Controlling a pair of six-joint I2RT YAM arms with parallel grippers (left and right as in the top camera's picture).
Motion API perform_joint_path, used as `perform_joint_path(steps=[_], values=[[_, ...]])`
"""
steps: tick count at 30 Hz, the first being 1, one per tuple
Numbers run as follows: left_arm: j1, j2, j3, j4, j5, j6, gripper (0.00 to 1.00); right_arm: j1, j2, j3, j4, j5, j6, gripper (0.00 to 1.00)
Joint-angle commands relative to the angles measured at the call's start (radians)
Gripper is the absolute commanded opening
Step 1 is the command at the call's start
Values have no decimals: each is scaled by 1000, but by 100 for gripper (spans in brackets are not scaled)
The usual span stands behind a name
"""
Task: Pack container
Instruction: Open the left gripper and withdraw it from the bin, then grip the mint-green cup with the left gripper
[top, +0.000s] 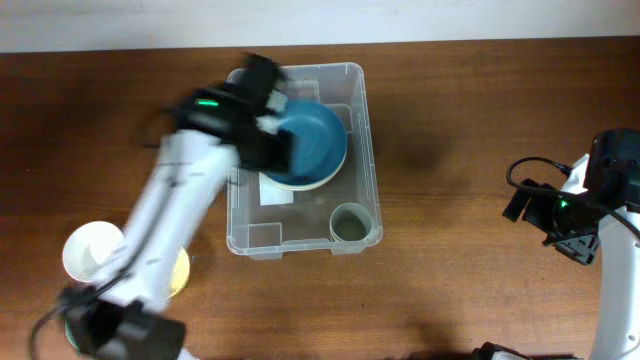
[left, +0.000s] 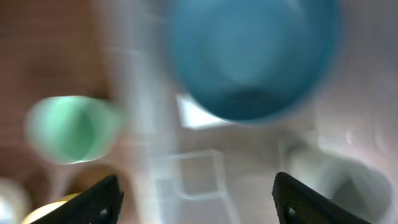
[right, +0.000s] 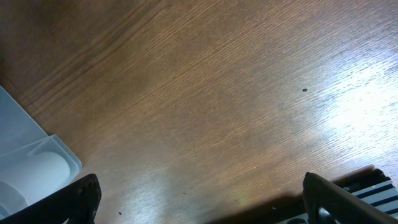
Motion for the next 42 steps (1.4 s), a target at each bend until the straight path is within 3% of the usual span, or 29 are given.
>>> perform_joint_path(steps=[1,6,11,17,29,31,34,40,42], values=[[176,-49,18,-13,-26,21,79,-5,-1,-2,-3,13,-11,99],[372,-42,-46,6,29,71,79,-5,-1,-2,-3,13,-11,99],[478,-40,-185,83,106,122,79,-5,-1,-2,-3,13,-11,99],[506,-6,-345,226,130,142,79,-5,-1,-2,-3,13,-11,99],[506,216,-348,290,155,159,77,-5,-1,-2,-4,13,-11,99],[506,240,-348,294,155,159,68,-5,-1,-2,-3,13,-11,99],[506,255,-348,305,148,159,33,-5,-1,-2,-3,13,-11,99],[506,252,-320,291,149,159,6,-5,-1,-2,-4,13,-11,99],[505,251,-288,264,151,159,1,-5,-1,-2,-4,13,-11,99]])
